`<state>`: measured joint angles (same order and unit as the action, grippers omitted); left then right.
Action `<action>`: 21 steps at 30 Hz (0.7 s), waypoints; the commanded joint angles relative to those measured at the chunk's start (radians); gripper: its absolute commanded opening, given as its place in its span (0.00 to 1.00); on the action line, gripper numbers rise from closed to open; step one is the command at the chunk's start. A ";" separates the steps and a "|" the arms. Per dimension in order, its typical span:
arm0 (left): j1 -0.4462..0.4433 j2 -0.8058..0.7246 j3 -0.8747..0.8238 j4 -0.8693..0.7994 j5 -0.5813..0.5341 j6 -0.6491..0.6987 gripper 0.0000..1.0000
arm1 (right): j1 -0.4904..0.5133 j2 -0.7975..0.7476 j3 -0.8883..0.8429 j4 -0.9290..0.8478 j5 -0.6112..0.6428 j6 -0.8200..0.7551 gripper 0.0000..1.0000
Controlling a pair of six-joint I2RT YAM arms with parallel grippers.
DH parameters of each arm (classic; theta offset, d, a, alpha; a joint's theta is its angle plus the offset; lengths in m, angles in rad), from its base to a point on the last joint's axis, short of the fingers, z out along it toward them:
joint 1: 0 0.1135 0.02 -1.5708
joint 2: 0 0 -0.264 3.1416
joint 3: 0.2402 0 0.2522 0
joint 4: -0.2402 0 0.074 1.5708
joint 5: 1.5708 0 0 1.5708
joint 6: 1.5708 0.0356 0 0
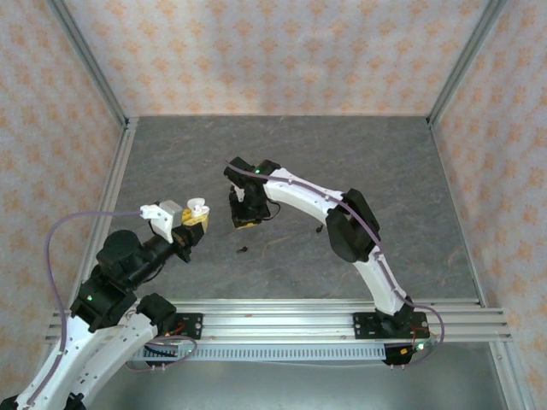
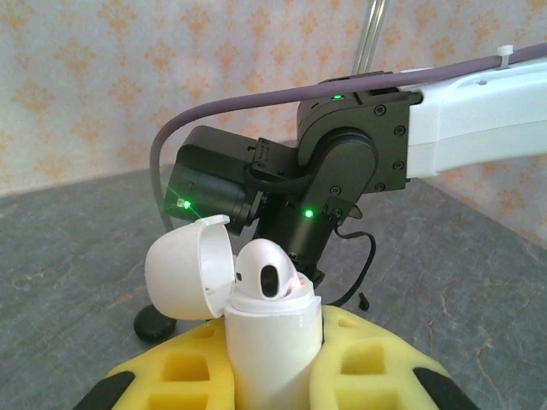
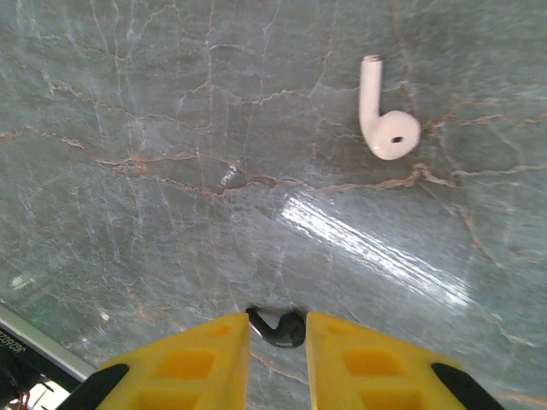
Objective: Insert wireless bluetooth earbuds into charging case
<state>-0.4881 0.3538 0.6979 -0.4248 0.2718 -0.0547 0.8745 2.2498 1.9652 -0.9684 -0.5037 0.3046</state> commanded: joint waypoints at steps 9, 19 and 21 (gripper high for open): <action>0.010 -0.005 -0.015 0.015 -0.020 -0.016 0.00 | -0.018 0.073 -0.030 0.098 -0.039 0.069 0.21; 0.010 0.010 -0.027 0.023 -0.024 -0.013 0.00 | -0.147 0.052 -0.153 0.275 -0.113 0.180 0.21; 0.010 0.018 -0.028 0.029 -0.024 -0.011 0.00 | -0.167 0.051 -0.154 0.275 -0.105 0.189 0.21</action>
<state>-0.4881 0.3626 0.6785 -0.4244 0.2707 -0.0593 0.7471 2.3043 1.8221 -0.7456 -0.6518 0.4534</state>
